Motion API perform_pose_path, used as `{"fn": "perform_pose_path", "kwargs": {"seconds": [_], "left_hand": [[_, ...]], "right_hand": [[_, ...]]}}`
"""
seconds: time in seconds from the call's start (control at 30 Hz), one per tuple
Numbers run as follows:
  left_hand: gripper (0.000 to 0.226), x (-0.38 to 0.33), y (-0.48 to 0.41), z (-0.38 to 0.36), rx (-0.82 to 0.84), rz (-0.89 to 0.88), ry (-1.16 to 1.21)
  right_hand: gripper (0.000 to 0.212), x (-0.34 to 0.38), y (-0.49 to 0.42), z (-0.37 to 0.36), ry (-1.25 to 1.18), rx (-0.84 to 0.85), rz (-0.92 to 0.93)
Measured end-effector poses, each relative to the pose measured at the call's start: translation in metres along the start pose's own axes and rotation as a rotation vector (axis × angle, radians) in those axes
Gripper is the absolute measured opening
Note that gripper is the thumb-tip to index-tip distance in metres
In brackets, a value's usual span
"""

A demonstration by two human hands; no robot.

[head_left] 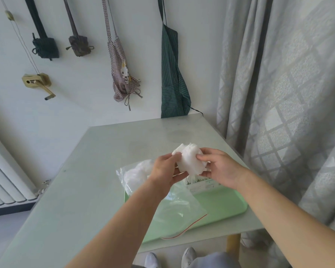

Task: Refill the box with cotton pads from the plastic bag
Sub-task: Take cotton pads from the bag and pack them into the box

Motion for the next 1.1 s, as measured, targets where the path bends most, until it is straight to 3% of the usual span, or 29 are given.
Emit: {"fn": "perform_pose_path", "kwargs": {"seconds": [0.17, 0.3, 0.5, 0.6, 0.73, 0.87, 1.1], "left_hand": [[0.017, 0.000, -0.007, -0.009, -0.008, 0.068, 0.085], [0.018, 0.002, -0.009, -0.018, 0.021, 0.147, 0.214], [0.019, 0.005, -0.014, -0.019, 0.016, 0.185, 0.360], [0.016, 0.003, -0.018, -0.019, -0.029, 0.160, 0.282], [0.019, 0.003, -0.022, -0.020, -0.053, 0.088, 0.059], [0.025, 0.002, -0.020, -0.027, 0.034, 0.040, -0.028], [0.031, 0.001, -0.016, -0.032, 0.073, 0.066, 0.019]], "right_hand": [[0.032, 0.003, 0.001, 0.003, -0.105, 0.066, -0.006], [0.022, 0.002, 0.000, 0.008, -0.147, 0.026, 0.020], [0.023, 0.002, 0.000, 0.017, -0.226, -0.008, 0.130], [0.026, 0.002, 0.000, 0.023, -0.287, -0.021, 0.172], [0.045, 0.010, 0.001, 0.027, -0.320, -0.002, 0.173], [0.031, 0.009, 0.001, 0.021, -0.198, -0.011, 0.135], [0.029, 0.005, -0.003, 0.021, -0.099, -0.121, 0.154]]}}
Point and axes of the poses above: each hand's wrist, its own y-axis away from the middle knuckle, its own z-axis out of the back of the hand, x = y × z, the point moved 5 cm from there along -y, towards the middle knuckle, and after that the axes turned 10 degrees about -y, right-handed, at the moved point
